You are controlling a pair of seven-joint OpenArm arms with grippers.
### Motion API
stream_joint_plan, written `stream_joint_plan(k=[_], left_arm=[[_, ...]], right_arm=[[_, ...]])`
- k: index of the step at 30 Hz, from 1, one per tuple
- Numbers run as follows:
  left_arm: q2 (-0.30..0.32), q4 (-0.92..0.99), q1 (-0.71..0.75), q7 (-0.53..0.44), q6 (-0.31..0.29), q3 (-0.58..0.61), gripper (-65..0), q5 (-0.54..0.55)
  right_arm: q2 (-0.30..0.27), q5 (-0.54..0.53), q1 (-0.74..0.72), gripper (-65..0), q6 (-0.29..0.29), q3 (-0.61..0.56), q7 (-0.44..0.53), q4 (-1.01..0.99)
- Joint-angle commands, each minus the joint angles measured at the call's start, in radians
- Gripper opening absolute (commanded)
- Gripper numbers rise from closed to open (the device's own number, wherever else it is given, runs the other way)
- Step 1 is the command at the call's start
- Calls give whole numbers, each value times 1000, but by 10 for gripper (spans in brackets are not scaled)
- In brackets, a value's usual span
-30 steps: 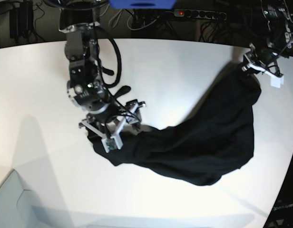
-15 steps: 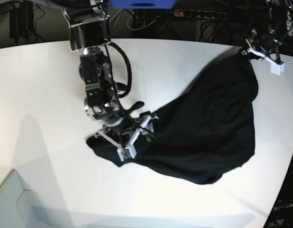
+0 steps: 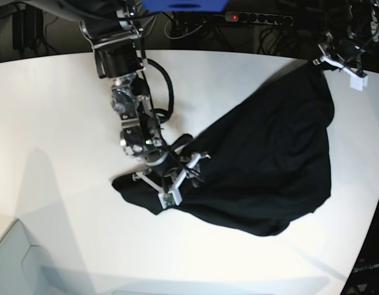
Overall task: Layout the t-shirt on the table in an organized manner, then fold the t-shirt properly
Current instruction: 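Grasp the opposite shirt edge with the right gripper, then grasp the shirt with the left gripper beside the right gripper's hold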
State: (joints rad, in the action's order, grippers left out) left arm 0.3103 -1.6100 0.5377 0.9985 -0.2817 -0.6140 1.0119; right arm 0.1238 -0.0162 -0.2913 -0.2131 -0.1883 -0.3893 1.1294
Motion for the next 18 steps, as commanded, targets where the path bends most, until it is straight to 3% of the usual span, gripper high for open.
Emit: stream_joint_plan(k=[1,4,8,18], left_arm=[[14,-11,9,-2,-8,-10,-648,14],[16,-11,6,-2,-8,-10,-648,14],[19,-14,0,-3,-8,-13,-648,14],[10,-114,-138,4,-9,-241,-648,25]], right_arm=[[4,-6,-38,-349,-1,0,25,-7],[-5,-6,-49,-449,-1,2,26,-51],[-40,-11,-41,-640,-1,19,22,-12],[-83,-12,103,-650,-4,230,17,556]])
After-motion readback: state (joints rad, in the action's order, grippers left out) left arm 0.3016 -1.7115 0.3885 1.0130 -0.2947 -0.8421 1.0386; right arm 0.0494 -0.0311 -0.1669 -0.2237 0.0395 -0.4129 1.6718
